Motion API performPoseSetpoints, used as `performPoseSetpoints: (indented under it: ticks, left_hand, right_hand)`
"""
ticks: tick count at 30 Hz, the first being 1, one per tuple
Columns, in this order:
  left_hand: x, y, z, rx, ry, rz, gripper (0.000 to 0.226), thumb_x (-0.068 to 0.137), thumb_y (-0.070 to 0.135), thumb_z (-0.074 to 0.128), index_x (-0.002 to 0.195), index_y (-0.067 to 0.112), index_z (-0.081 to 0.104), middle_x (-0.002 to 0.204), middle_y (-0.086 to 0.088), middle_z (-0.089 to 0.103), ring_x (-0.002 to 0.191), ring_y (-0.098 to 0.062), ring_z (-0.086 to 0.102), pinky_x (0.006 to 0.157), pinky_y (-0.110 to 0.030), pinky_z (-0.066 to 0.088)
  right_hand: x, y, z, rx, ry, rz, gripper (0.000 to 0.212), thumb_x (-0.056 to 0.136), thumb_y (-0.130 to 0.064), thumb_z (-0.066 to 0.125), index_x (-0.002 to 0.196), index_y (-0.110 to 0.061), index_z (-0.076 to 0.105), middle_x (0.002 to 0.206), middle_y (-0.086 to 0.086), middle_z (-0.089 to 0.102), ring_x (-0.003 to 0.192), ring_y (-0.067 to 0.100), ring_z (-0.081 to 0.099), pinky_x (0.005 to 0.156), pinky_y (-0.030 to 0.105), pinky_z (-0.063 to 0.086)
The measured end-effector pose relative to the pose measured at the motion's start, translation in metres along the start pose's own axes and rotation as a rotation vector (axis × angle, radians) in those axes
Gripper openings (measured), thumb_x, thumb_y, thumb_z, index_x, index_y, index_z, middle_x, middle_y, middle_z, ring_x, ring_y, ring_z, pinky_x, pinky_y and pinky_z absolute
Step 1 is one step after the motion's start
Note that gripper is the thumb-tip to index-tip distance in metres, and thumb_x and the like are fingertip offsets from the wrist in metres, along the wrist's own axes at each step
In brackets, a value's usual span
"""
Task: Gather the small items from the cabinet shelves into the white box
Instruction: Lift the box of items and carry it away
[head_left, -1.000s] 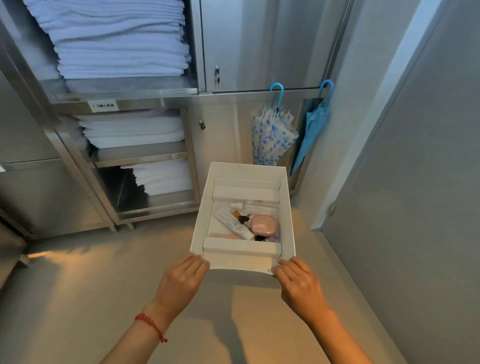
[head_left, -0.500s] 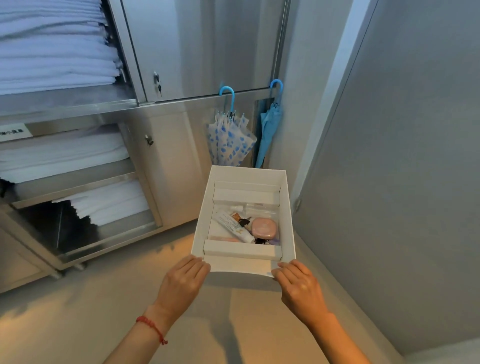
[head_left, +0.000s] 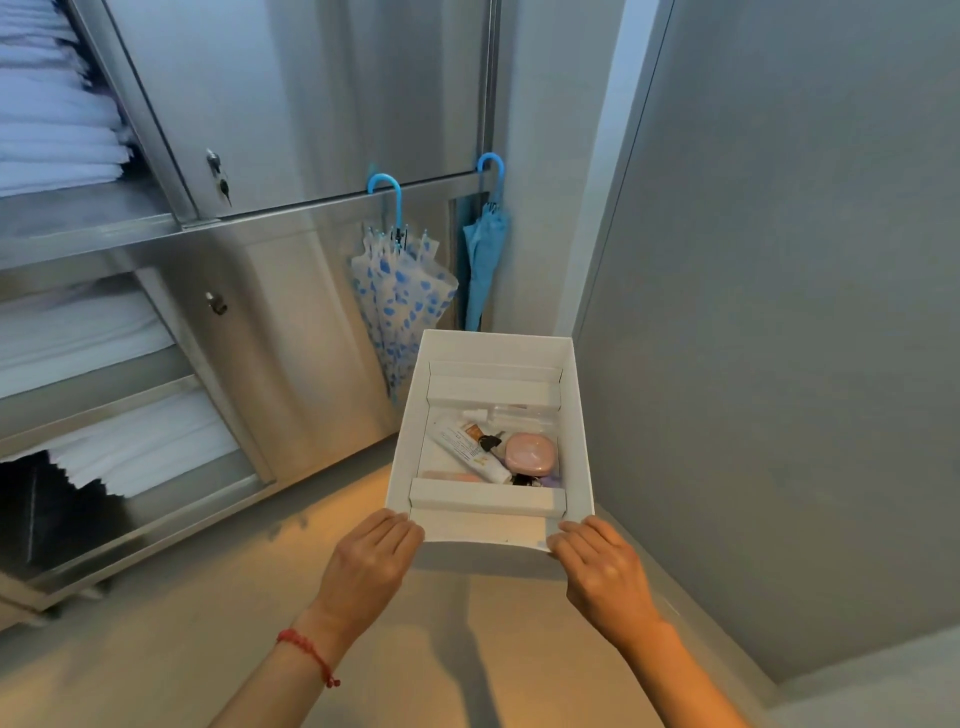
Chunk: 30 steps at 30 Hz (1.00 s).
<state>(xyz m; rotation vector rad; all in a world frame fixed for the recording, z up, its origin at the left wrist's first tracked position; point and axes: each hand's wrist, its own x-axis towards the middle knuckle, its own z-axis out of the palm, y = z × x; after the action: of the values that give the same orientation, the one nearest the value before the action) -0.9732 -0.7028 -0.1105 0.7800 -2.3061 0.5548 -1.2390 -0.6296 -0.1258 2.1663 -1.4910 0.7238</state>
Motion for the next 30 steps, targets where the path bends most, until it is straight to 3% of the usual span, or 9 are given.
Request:
performPoseSetpoints:
  ticks: [6, 10, 18, 23, 30]
  left_hand:
    - [0.033, 0.014, 0.039, 0.003, -0.032, 0.0, 0.064, 0.102, 0.002, 0.018, 0.067, 0.006, 0.072, 0.068, -0.007, 0.068, 0.065, -0.019, 0.067, 0.086, -0.029, 0.046]
    - [0.065, 0.028, 0.071, 0.008, -0.026, -0.01, 0.064, 0.101, 0.0, 0.018, 0.066, 0.005, 0.071, 0.067, -0.008, 0.067, 0.063, -0.02, 0.066, 0.087, -0.031, 0.043]
    - [0.122, 0.06, 0.118, 0.039, -0.057, -0.031, 0.058, 0.098, -0.003, 0.023, 0.067, 0.005, 0.072, 0.068, -0.008, 0.068, 0.064, -0.019, 0.068, 0.078, -0.03, 0.054]
    - [0.142, 0.07, 0.139, 0.033, -0.1, -0.055, 0.062, 0.102, 0.005, 0.019, 0.068, 0.008, 0.072, 0.07, -0.006, 0.069, 0.066, -0.017, 0.068, 0.083, -0.028, 0.052]
    - [0.164, 0.068, 0.16, 0.033, -0.111, -0.078, 0.063, 0.101, 0.005, 0.018, 0.067, 0.008, 0.071, 0.07, -0.006, 0.068, 0.066, -0.018, 0.068, 0.08, -0.03, 0.054]
  right_hand:
    - [-0.002, 0.053, 0.014, 0.023, -0.005, 0.004, 0.025, 0.058, 0.014, 0.066, 0.071, -0.007, 0.069, 0.069, 0.007, 0.065, 0.076, 0.021, 0.066, 0.083, 0.027, 0.042]
    - [0.002, 0.1, 0.022, 0.053, -0.003, 0.003, 0.026, 0.069, 0.011, 0.052, 0.072, -0.007, 0.069, 0.071, 0.007, 0.065, 0.075, 0.021, 0.066, 0.083, 0.027, 0.042]
    - [0.01, 0.187, 0.029, 0.087, 0.0, -0.021, 0.033, 0.073, 0.012, 0.041, 0.072, -0.005, 0.07, 0.071, 0.007, 0.065, 0.073, 0.022, 0.067, 0.081, 0.028, 0.043]
    - [0.015, 0.219, 0.031, 0.089, 0.048, -0.026, 0.049, 0.092, 0.007, 0.027, 0.069, -0.004, 0.069, 0.066, 0.007, 0.063, 0.068, 0.022, 0.066, 0.077, 0.028, 0.044]
    - [0.023, 0.248, 0.047, 0.101, 0.041, -0.021, 0.031, 0.077, 0.012, 0.044, 0.068, -0.004, 0.068, 0.065, 0.007, 0.062, 0.067, 0.023, 0.066, 0.076, 0.027, 0.043]
